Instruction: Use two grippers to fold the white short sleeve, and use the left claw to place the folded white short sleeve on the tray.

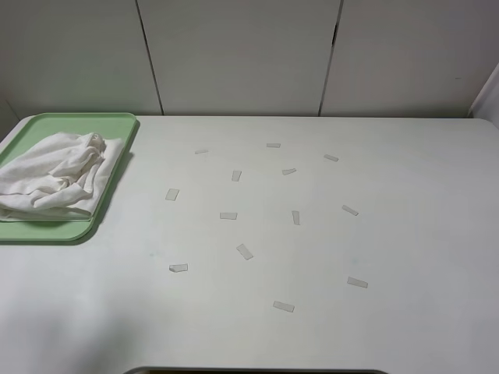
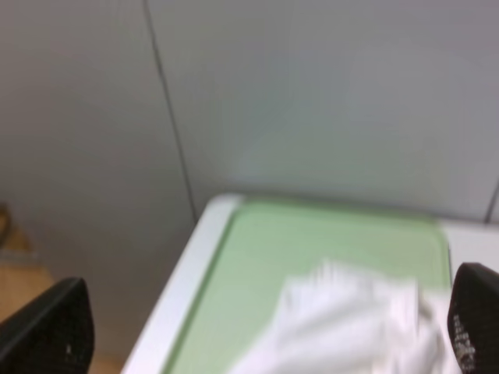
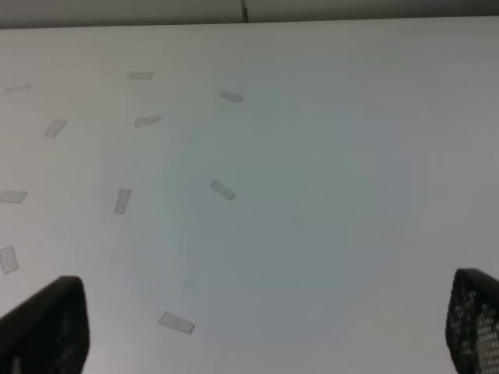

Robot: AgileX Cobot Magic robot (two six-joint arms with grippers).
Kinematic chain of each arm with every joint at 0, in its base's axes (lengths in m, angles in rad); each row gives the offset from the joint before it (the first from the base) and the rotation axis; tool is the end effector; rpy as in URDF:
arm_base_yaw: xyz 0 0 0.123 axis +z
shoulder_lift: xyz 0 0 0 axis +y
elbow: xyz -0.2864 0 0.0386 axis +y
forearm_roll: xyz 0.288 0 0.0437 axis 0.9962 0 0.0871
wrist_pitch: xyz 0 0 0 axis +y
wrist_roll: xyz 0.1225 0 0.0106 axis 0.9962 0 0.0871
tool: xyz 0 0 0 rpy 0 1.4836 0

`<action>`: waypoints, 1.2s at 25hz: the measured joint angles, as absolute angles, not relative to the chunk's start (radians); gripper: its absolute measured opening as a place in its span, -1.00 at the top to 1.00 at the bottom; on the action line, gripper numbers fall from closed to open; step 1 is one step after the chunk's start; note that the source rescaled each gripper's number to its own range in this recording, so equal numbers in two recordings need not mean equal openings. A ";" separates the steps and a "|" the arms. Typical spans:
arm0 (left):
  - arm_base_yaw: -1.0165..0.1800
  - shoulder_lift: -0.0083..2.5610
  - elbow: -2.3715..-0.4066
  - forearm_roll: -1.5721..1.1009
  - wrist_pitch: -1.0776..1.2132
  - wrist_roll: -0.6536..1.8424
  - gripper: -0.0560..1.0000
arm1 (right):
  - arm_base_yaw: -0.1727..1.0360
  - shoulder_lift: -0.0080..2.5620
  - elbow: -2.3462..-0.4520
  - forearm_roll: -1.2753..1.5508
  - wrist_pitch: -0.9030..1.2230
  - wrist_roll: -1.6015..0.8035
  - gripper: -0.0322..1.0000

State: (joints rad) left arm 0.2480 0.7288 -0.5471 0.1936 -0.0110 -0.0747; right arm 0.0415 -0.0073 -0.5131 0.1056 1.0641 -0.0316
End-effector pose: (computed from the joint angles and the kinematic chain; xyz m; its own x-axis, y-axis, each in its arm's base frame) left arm 0.2189 0.0552 0.3231 -0.1094 0.0947 -0.9895 -0.2321 0.9655 0.1180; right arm 0.0509 0.0135 0.2868 -0.4407 0.0014 -0.8977 -0.1154 0.9916 0.0582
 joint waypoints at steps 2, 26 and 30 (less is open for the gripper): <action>0.248 0.662 -0.556 0.172 0.153 -0.078 -0.81 | 0.041 -0.007 -0.513 0.106 1.064 -0.032 -1.00; 0.049 0.164 -0.663 -0.015 0.977 0.102 -0.79 | 0.041 -0.007 -0.513 0.106 1.064 -0.031 -1.00; 0.049 0.072 -0.649 0.000 1.033 0.085 -0.78 | 0.041 -0.007 -0.513 0.106 1.064 -0.031 -1.00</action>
